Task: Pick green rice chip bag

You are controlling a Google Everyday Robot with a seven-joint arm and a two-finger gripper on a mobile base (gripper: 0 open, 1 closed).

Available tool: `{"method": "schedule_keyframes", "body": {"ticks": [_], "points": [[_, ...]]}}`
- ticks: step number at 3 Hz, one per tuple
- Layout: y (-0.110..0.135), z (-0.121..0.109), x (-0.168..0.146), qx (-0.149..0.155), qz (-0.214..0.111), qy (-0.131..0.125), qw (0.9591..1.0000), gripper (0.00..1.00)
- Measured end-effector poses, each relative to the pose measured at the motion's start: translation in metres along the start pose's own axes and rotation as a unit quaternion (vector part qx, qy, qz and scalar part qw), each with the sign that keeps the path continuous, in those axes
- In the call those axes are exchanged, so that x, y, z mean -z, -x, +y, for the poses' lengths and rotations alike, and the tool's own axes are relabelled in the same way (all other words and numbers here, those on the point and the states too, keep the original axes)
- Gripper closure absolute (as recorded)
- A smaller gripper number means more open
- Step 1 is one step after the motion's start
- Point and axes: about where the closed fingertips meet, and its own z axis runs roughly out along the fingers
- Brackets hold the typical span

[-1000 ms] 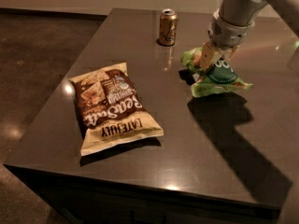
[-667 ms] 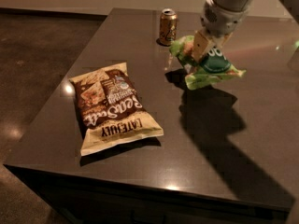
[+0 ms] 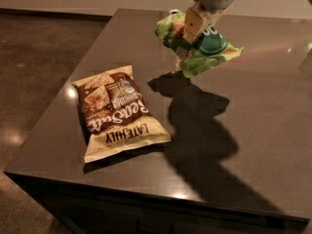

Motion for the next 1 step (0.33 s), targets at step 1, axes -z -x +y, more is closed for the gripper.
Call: {"method": "schedule_keyframes", "body": {"ticks": [1], "points": [[0.0,0.0,0.0,0.0,0.0,0.0,1.0,1.0]]}}
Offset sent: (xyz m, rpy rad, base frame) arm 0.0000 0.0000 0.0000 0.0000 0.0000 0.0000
